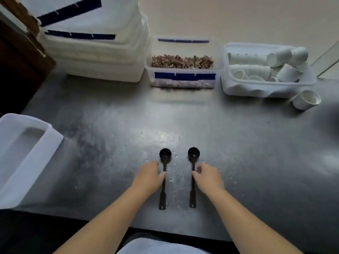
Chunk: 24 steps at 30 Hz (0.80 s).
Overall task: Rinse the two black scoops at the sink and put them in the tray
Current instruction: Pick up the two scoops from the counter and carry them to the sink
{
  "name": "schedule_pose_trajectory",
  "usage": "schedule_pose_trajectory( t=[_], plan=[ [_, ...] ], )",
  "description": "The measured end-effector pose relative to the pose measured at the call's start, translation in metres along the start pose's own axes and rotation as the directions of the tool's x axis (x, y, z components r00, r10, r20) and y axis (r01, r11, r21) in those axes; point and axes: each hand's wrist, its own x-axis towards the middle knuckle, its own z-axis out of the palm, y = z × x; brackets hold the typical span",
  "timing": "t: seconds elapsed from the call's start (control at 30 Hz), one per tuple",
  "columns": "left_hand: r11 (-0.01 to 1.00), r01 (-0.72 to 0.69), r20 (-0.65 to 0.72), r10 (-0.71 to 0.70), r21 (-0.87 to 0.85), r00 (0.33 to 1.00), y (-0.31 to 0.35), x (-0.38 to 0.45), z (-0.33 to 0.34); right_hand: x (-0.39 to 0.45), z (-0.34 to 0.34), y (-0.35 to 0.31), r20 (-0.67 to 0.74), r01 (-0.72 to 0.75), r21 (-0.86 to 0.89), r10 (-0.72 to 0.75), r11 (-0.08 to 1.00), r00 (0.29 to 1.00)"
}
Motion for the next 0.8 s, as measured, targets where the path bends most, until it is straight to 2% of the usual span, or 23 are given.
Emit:
schedule_pose_trajectory(
  t=[0.1,0.2,0.37,0.47,0.6,0.7,0.8],
  plan=[
    [0.998,0.028,-0.038,-0.03,-0.064,0.999,-0.004,0.016,0.005,0.014,0.008,-0.008,-0.02,-0.145,0.071,0.147,0.987,0.989],
    [0.991,0.054,-0.008,-0.055,-0.126,0.998,-0.005,0.024,0.007,0.021,0.014,-0.014,-0.035,-0.196,0.065,0.198,0.978,0.98],
    [0.978,0.111,0.083,-0.097,-0.18,0.992,-0.01,0.038,0.003,0.029,0.02,-0.013,-0.005,-0.151,0.1,0.152,0.984,0.988],
    [0.95,0.159,0.177,-0.113,-0.27,0.978,-0.013,0.041,-0.001,0.028,0.025,-0.012,0.062,-0.161,0.283,0.149,0.945,0.987],
    [0.875,0.211,0.279,-0.092,-0.436,0.956,-0.016,0.03,-0.007,0.016,0.025,-0.009,0.168,-0.209,0.513,0.141,0.833,0.976],
    [0.785,0.262,0.303,-0.099,-0.561,0.948,-0.018,0.007,-0.013,0.006,0.019,-0.009,0.218,-0.193,0.582,0.077,0.79,0.973],
    [0.702,0.286,0.264,-0.143,-0.653,0.954,-0.019,-0.024,-0.018,-0.004,0.012,-0.014,0.276,-0.166,0.619,-0.015,0.768,0.961]
  ],
)
